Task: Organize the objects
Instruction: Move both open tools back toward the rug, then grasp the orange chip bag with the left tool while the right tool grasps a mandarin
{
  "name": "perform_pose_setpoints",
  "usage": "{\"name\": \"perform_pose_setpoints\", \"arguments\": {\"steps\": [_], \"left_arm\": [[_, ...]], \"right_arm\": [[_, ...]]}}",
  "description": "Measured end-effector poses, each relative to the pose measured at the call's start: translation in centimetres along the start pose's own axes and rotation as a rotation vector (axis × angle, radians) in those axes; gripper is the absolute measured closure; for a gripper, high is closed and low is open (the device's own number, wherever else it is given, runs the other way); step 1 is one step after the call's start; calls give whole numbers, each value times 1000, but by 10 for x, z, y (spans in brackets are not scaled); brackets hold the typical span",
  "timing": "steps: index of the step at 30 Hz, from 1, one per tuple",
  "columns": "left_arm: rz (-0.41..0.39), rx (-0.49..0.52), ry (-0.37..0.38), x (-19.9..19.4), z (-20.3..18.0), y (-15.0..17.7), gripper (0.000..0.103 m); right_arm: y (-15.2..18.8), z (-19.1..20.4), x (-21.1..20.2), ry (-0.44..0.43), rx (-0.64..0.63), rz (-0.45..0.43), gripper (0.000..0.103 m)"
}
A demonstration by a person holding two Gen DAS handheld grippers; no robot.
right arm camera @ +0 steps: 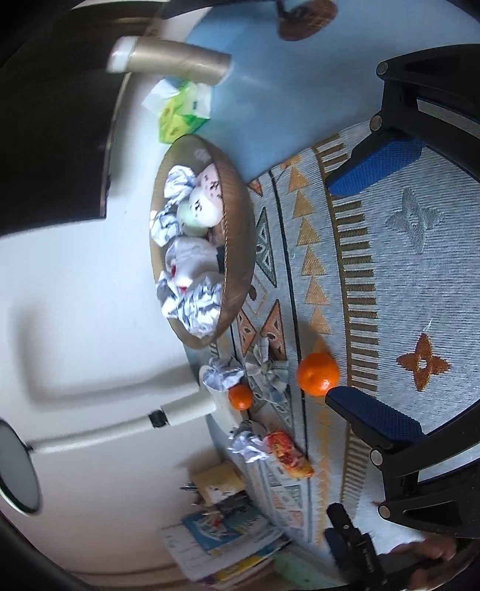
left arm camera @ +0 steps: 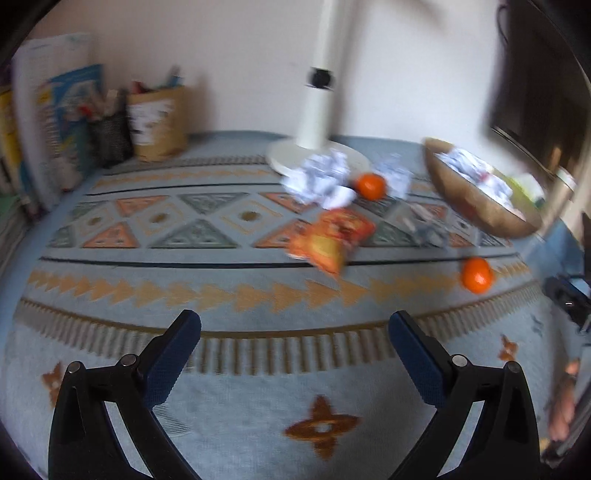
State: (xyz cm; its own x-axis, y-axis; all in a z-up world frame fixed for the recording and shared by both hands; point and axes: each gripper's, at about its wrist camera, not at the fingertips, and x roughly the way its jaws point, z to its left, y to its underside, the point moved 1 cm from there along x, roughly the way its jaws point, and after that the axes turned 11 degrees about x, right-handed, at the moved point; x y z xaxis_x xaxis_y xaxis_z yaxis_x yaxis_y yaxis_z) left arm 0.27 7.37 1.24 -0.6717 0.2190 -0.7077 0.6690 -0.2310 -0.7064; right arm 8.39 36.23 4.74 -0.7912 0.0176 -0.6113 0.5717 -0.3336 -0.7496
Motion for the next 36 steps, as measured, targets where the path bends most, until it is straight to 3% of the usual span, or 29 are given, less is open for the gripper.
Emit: {"name": "perform_pose_setpoints", "arguments": {"steps": [3, 5, 8, 9, 11, 13, 14, 15, 20, 21, 23, 24, 27, 31, 34, 36], "left_arm": [[21, -14, 118, 7, -3, -13, 2], [52, 13, 179, 15, -4, -29, 2], [80, 140, 156, 33, -5, -54, 2], [92, 173, 142, 42, -5, -60, 2], [127, 199, 141, 65, -2, -67, 2], [140, 205, 169, 82, -1, -69, 4], [142, 213, 180, 88, -2, -68, 17], [146, 224, 186, 91, -4, -68, 42], [117, 268, 151, 89, -15, -64, 56], [120, 275, 138, 90, -16, -64, 59], [110, 276, 126, 86, -19, -64, 65], [107, 261, 123, 84, -18, -63, 67], [105, 168, 118, 66, -19, -51, 71], [109, 52, 41, 30, -20, -26, 71], [102, 23, 36, 16, -23, -11, 71], [93, 33, 61, 18, -26, -5, 59]], "right_arm": [[4, 11, 2, 10, -70, 7, 0], [5, 18, 8, -16, -112, 66, 0], [-4, 16, 40, -163, -34, 361, 3], [-8, 16, 47, -187, -6, 409, 10], [-17, 25, 52, -190, -45, 393, 11], [-22, 38, 58, -139, -128, 338, 11], [-22, 43, 62, -123, -153, 332, 12], [-22, 46, 67, -124, -164, 334, 17], [-15, 49, 86, -170, -158, 336, 29], [-14, 49, 89, -175, -156, 336, 35], [-12, 53, 92, -185, -166, 347, 64], [-11, 54, 91, -182, -181, 346, 66], [-9, 54, 81, -196, -180, 326, 66], [-4, 43, 56, -239, -181, 323, 66], [8, 35, 46, -216, -209, 337, 66], [13, 31, 47, -208, -197, 358, 66]]}}
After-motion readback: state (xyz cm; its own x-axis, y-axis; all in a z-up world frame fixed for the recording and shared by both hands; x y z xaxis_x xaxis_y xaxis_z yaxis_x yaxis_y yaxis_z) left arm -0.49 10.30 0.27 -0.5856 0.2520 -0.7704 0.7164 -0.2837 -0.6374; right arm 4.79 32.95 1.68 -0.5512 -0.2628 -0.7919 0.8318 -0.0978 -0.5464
